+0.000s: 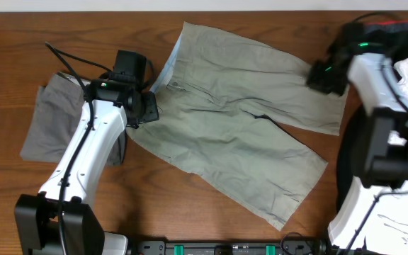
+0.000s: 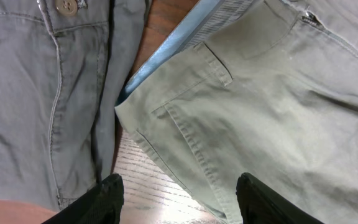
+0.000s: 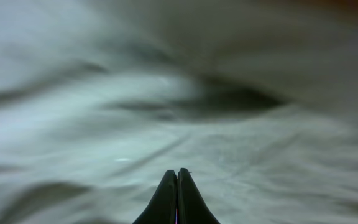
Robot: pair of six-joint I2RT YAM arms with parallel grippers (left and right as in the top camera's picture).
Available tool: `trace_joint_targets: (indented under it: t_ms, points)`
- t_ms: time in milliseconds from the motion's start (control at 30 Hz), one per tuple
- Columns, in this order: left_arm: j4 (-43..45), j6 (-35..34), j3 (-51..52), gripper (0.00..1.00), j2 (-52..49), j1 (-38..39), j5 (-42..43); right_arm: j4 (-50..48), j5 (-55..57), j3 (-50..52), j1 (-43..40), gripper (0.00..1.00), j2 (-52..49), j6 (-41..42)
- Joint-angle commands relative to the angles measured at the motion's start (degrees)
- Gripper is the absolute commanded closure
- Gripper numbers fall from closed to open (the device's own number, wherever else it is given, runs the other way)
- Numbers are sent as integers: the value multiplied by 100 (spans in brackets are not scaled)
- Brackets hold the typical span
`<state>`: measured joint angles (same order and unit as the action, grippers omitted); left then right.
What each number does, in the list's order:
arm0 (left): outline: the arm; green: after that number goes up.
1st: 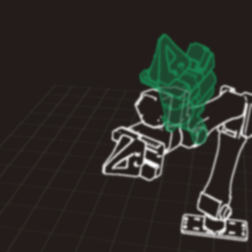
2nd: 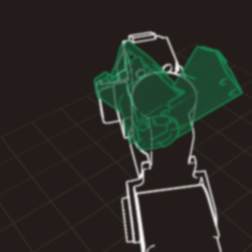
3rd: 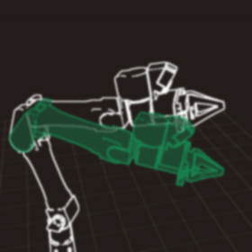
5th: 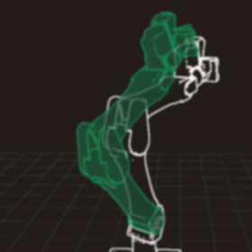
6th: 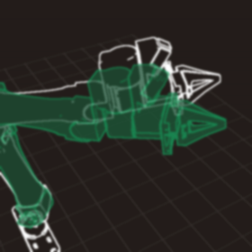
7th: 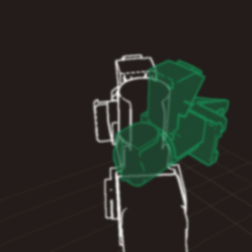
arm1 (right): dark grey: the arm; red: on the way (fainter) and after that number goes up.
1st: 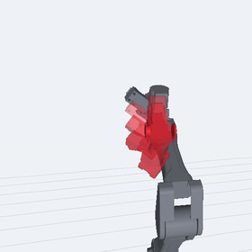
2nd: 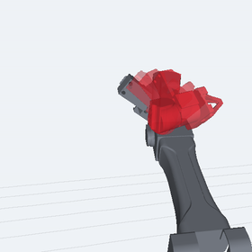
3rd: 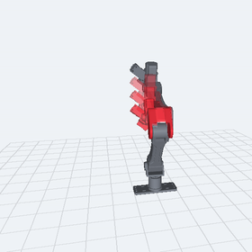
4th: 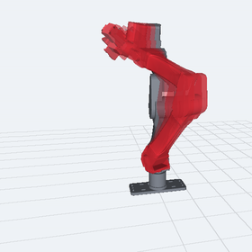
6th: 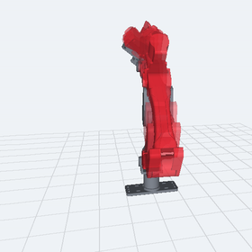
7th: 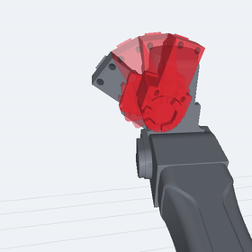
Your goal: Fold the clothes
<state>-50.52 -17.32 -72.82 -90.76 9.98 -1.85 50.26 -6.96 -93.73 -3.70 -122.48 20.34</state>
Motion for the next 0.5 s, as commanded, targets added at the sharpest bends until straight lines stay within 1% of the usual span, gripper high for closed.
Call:
trace_joint_targets:
  t_ms: [0, 133, 333, 400, 467]
  points:
    - [-15, 101, -7, 39, 22, 2, 20, -221, 1108, 20, 35, 99, -192, 505]
    - [0, 101, -7, 39, 22, 2, 17, -975, 1158, 20, -37, 99, -293, 289]
    - [7, 101, -7, 39, 22, 2, 17, -1965, 1169, 20, -319, 99, -297, 275]
    - [9, 101, -7, 39, 22, 0, 17, -2476, 1259, 20, -439, 99, -302, 254]
    - [13, 103, -7, 38, 22, 2, 17, -3042, 1314, 17, -546, 99, -302, -46]
